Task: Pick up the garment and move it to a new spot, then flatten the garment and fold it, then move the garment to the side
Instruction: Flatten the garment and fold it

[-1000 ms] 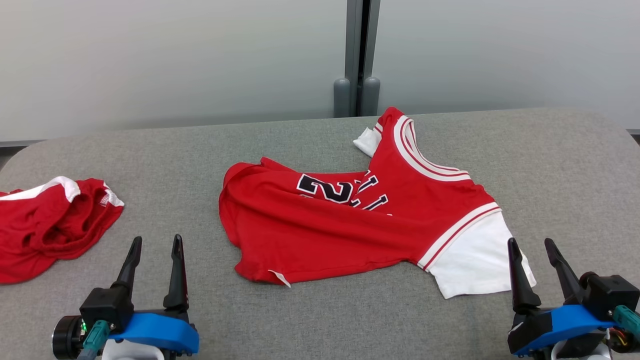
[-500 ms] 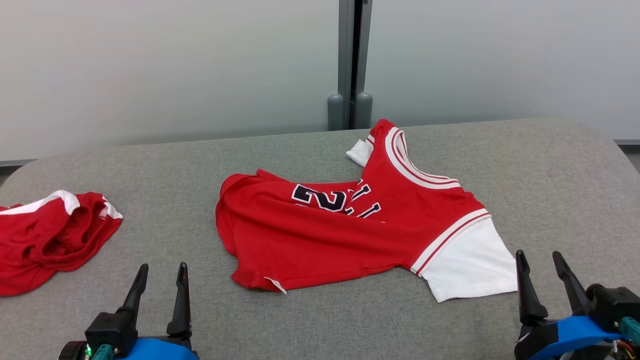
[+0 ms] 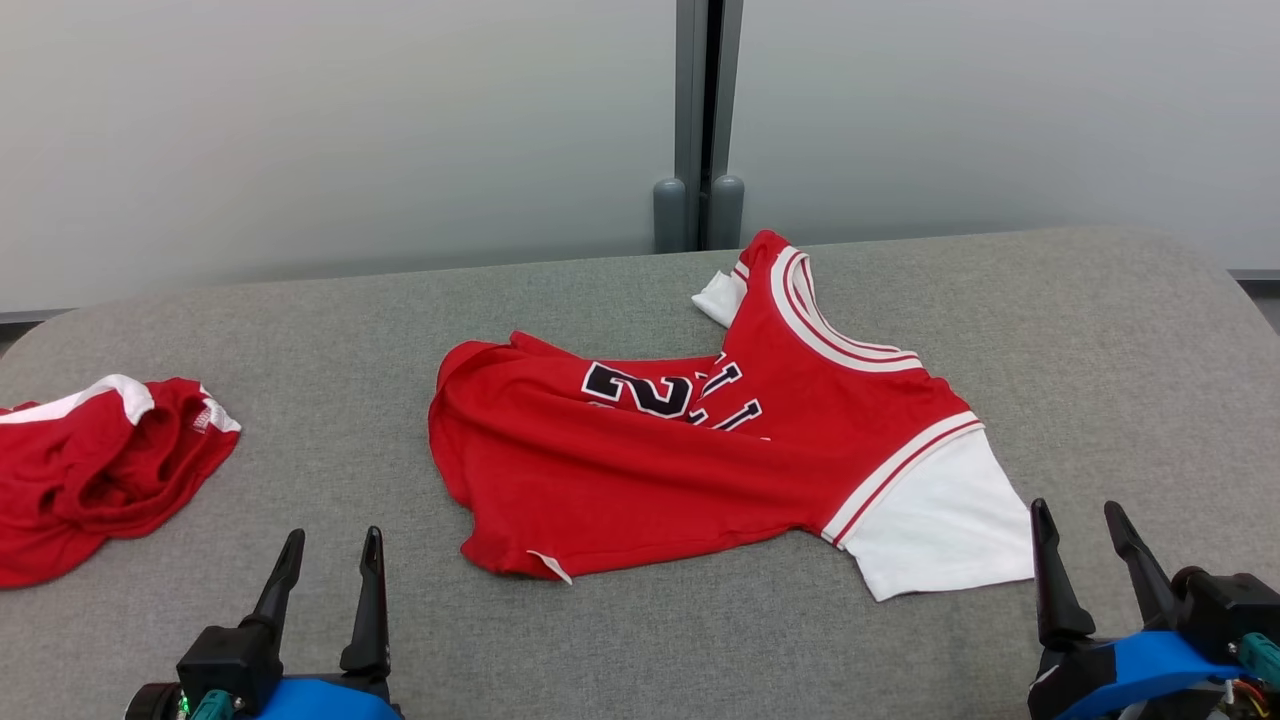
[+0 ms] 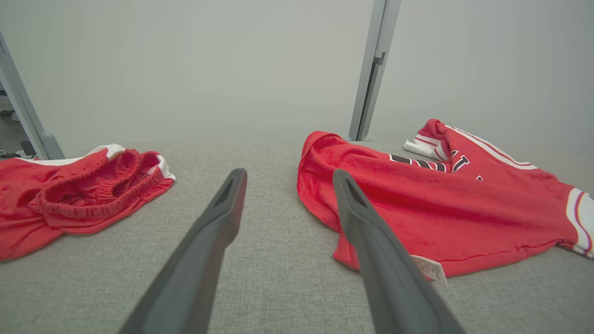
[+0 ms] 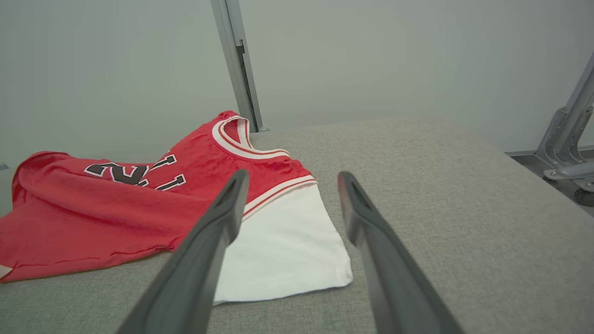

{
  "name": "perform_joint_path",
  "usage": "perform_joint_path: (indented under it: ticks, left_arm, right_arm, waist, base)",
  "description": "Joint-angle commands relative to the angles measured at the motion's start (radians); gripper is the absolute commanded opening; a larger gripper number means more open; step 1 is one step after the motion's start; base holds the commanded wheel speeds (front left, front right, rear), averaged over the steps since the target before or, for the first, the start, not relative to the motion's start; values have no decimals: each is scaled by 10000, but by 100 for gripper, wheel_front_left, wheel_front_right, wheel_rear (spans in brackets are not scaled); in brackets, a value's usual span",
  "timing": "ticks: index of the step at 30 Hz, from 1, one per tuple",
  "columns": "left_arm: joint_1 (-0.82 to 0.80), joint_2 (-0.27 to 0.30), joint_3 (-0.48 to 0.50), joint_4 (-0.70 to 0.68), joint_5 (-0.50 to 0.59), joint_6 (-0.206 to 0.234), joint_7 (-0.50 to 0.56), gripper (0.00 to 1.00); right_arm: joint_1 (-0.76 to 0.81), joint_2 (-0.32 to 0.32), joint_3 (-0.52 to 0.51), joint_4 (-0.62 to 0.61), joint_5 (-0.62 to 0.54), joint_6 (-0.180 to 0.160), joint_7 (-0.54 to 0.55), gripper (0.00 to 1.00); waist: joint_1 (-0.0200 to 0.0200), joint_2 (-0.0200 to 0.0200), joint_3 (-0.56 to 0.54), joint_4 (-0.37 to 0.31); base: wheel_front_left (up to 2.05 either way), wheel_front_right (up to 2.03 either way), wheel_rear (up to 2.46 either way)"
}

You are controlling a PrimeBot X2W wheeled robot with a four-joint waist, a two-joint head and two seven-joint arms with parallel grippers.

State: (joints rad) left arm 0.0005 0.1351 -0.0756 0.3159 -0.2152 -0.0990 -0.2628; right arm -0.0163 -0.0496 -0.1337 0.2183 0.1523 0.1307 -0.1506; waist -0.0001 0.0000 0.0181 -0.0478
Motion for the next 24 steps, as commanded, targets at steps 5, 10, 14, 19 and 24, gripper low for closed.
perform_joint_path:
  ticks: [5, 10, 14, 19, 24]
  left_arm:
    - [-92, -21, -21, 41, 63, -36, -29, 100]
    - [-368, -128, -365, 319, 36, -134, -9, 100]
    - [-738, -281, -684, 952, -209, -200, 424, 100]
    - [-1412, -473, -1069, 2060, -379, -231, 1143, 100]
    - [-2034, -586, -1189, 3023, -397, -42, 1509, 100]
  right_arm:
    - [-147, -16, -16, 83, 37, 1, 0, 100]
    - [-456, -18, -36, 56, -105, 1, 218, 100]
    - [-811, -18, -318, 441, -337, 1, 953, 100]
    - [-1513, -18, -746, 1311, -666, 1, 2004, 100]
    - [-2008, -20, -902, 2042, -814, 1, 2466, 100]
  waist:
    - [1, 0, 101, 14]
    - [1, 0, 233, -20]
    - [1, 0, 392, -86]
    - [1, 0, 709, -197]
    - [1, 0, 963, -284]
  base:
    - [0, 0, 0]
    - [0, 0, 0]
    - [0, 0, 0]
    - [0, 0, 0]
    - [0, 0, 0]
